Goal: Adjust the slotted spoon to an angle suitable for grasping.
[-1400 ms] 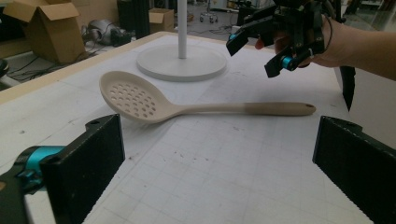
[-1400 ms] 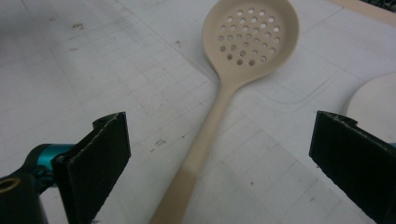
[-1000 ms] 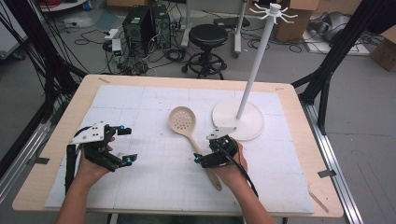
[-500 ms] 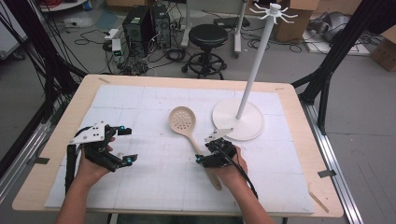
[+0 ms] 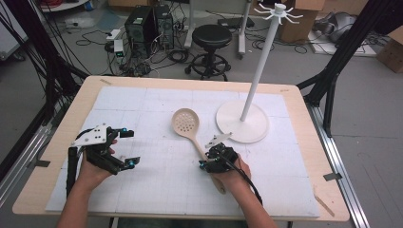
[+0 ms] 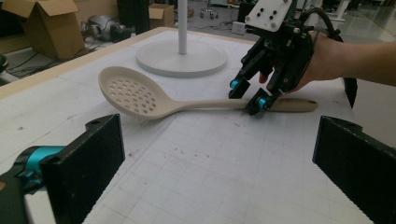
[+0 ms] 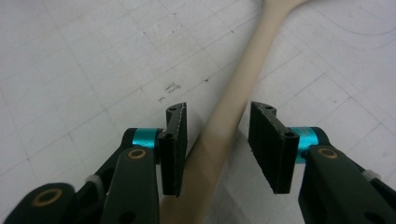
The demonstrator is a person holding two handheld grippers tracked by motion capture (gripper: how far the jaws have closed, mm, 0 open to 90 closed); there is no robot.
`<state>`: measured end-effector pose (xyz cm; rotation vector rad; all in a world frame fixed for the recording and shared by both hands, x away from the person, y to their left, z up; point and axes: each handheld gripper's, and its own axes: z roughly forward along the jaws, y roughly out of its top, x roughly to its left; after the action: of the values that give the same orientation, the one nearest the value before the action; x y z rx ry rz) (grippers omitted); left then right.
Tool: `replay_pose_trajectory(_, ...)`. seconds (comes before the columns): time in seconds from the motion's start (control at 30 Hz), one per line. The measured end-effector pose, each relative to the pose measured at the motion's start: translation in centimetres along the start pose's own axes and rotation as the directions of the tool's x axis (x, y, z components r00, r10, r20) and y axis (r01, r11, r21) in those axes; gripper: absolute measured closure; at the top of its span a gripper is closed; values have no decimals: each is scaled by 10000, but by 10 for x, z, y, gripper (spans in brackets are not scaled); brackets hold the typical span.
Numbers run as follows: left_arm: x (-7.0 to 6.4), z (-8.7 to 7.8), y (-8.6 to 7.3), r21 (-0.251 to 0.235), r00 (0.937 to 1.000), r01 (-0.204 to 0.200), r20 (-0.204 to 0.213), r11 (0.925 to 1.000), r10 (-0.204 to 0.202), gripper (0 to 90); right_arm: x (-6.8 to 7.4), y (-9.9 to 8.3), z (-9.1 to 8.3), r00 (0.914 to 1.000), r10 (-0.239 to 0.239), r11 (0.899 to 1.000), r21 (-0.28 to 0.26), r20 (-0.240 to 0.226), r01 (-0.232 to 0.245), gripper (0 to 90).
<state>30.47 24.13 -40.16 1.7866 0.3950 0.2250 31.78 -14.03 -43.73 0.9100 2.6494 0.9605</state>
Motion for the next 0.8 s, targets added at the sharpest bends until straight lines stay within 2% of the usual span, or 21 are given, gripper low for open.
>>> replay_pose_trajectory(0.13,-1,1,0,67,10000,-40,38,10000,40,28,2,0,0,9999,-76,10000,-18,98,76,599)
replay_pose_trajectory(0.37,0,-2,1,-104,10000,-33,-12,9999,33,28,1,0,-1,10000,-51,10000,11,-26,51,628)
replay_pose_trajectory(0.43,0,-2,1,-106,10000,-28,-29,9999,27,28,3,0,-1,9996,-162,9999,27,-243,162,663)
replay_pose_trajectory(0.57,-1,-2,1,-89,10000,-37,2,10000,37,28,6,1,-1,9984,-399,9992,35,-395,401,684)
replay_pose_trajectory(0.67,0,-3,2,-156,10000,-35,-23,9999,35,28,9,1,0,9942,-646,9979,30,-862,651,708)
replay_pose_trajectory(0.7,0,-3,2,-173,10000,-31,-36,9998,31,28,9,1,0,9942,-646,9979,30,-862,651,708)
replay_pose_trajectory(0.73,0,-4,3,-210,10000,-68,-27,9998,67,28,12,2,0,9898,-883,9960,57,-1120,895,720)
replay_pose_trajectory(0.77,0,-4,4,-240,10000,-77,-25,9997,77,28,12,2,0,9898,-883,9960,57,-1120,895,720)
replay_pose_trajectory(0.8,0,-5,4,-288,10000,-48,-24,9996,47,28,15,3,1,9827,-1258,9919,24,-1358,1273,732)
